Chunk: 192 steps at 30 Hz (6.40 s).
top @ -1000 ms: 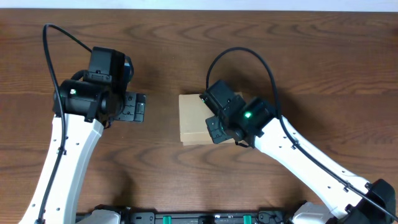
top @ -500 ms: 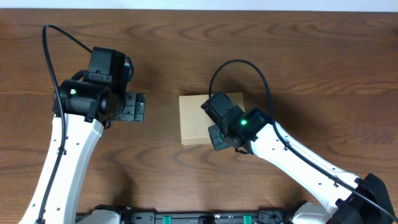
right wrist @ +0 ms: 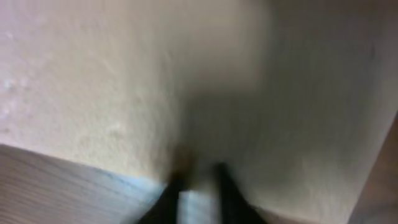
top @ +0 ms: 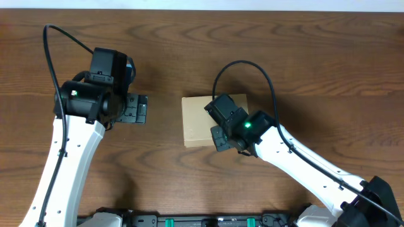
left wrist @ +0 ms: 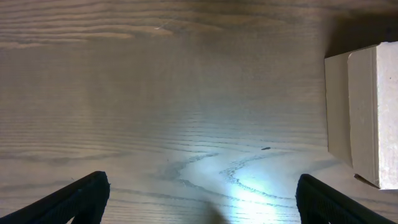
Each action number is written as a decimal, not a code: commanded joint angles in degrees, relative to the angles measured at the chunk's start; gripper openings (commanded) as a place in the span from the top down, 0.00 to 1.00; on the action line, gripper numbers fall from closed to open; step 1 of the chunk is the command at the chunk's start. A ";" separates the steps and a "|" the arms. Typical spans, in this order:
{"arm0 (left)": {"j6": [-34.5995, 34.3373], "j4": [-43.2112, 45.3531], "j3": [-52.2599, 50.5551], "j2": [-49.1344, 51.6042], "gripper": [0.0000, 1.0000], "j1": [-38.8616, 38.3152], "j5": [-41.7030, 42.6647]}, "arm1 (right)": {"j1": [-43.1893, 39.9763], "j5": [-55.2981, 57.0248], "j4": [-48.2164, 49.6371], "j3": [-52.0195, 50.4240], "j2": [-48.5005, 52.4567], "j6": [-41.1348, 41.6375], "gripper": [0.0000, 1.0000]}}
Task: Pack container
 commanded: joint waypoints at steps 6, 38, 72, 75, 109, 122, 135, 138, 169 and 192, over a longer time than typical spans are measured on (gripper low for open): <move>-0.37 2.69 -0.15 -0.28 0.05 -0.13 -3.21 | -7.72 11.82 9.35 0.61 -3.50 -1.27 0.01; -10.36 22.56 -38.14 -45.20 0.05 7.17 -2.03 | -44.39 5.35 22.34 -31.95 -34.64 -4.98 0.05; -9.84 20.46 -39.54 -57.94 0.04 7.17 -3.56 | -41.18 3.21 9.40 -41.55 -63.52 -7.96 0.01; -9.84 20.46 -39.54 -57.94 0.05 7.17 -3.56 | -41.18 3.21 9.40 -41.55 -63.52 -7.96 0.01; -9.84 20.46 -39.54 -57.94 0.04 7.17 -3.56 | -35.39 -1.11 53.11 -61.22 -84.08 -33.07 0.01; -9.84 20.46 -39.54 -57.94 0.04 7.17 -3.56 | -37.11 -2.03 45.22 -62.84 -86.55 -33.48 0.01; -9.84 20.46 -39.54 -57.94 0.04 7.17 -3.56 | -37.11 -2.84 45.24 -62.84 -86.51 -33.46 0.01; -9.84 20.46 -39.54 -57.94 0.05 7.17 -3.56 | -37.11 -2.84 45.24 -62.84 -86.51 -33.46 0.01; -9.84 20.46 -39.54 -57.94 0.04 7.17 -3.56 | -36.81 0.09 45.66 -62.84 -85.50 -30.08 0.01; -9.84 20.46 -39.54 -57.94 0.05 7.17 -3.56 | -36.79 10.71 46.56 -62.84 -85.48 -19.52 0.01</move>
